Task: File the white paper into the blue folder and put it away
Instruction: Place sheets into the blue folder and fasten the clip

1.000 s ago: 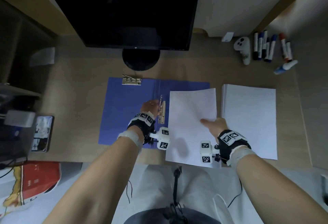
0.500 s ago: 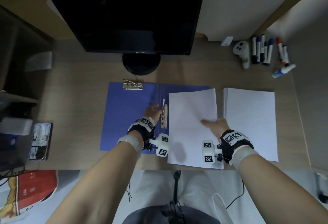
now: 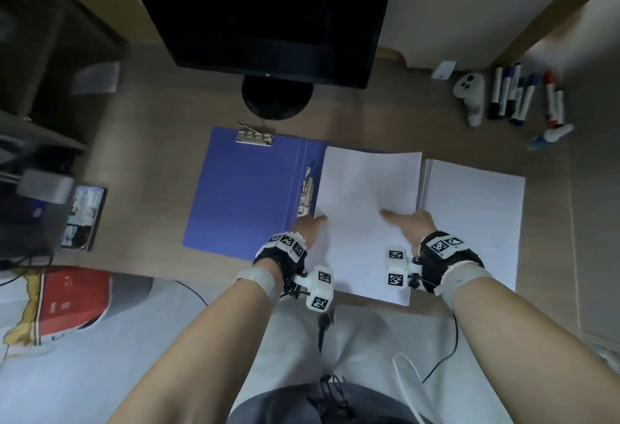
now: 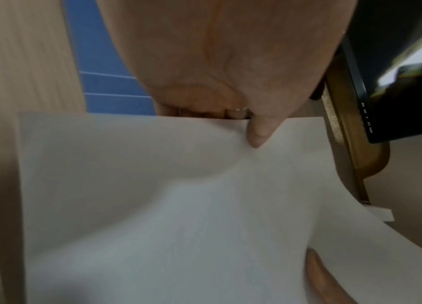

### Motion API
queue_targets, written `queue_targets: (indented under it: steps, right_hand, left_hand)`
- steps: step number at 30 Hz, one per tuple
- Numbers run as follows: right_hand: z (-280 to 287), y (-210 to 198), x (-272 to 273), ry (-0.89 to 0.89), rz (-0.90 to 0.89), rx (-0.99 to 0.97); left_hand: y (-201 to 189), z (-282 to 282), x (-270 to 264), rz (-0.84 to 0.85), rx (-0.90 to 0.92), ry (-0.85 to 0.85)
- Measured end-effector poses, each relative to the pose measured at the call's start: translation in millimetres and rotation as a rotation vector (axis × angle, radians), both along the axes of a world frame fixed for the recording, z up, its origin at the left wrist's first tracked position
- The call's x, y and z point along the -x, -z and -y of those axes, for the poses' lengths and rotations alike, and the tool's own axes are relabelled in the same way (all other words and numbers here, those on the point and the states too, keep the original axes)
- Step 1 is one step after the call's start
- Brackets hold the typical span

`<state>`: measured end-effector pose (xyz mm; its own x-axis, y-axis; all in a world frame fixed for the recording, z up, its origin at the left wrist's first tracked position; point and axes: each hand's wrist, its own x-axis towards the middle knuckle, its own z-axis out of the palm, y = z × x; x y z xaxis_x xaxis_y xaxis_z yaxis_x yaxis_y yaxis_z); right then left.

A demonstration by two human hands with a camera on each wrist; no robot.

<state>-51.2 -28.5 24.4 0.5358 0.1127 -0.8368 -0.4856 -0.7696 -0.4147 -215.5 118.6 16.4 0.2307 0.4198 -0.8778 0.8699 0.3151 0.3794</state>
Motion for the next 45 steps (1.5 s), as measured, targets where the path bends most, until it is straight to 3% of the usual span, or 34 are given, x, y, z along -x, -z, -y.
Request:
queue_targets:
  steps: [7, 15, 20, 24, 28, 37, 42, 45]
  right_hand:
    - [-10, 13, 9, -0.096, 0.008, 0.036]
    - [-25, 25, 11, -0.059, 0.012, 0.11]
    - [-38, 30, 14, -0.018, 0.012, 0.107]
    - [-45, 31, 22, 0.043, 0.019, 0.083]
    - [-49, 35, 23, 0.082, 0.041, 0.072]
    - [-60, 33, 24, 0.132, 0.115, 0.034]
    - [-62, 26, 26, 0.178, 0.166, 0.01]
    - [-58, 22, 22, 0.115, 0.203, 0.071]
  left_hand:
    - [14, 7, 16, -0.069, -0.071, -0.017]
    - [22, -5, 24, -0.159, -0.052, -0.076]
    - [20, -16, 28, -0.185, -0.126, 0.003]
    - [25, -30, 27, -0.203, -0.076, 0.074]
    - [25, -39, 25, -0.228, -0.091, 0.253]
    - [41, -48, 32, -0.195, -0.044, 0.251]
    - [36, -49, 28, -0.208, -0.023, 0.317]
    - [31, -50, 26, -0.245, -0.018, 0.39]
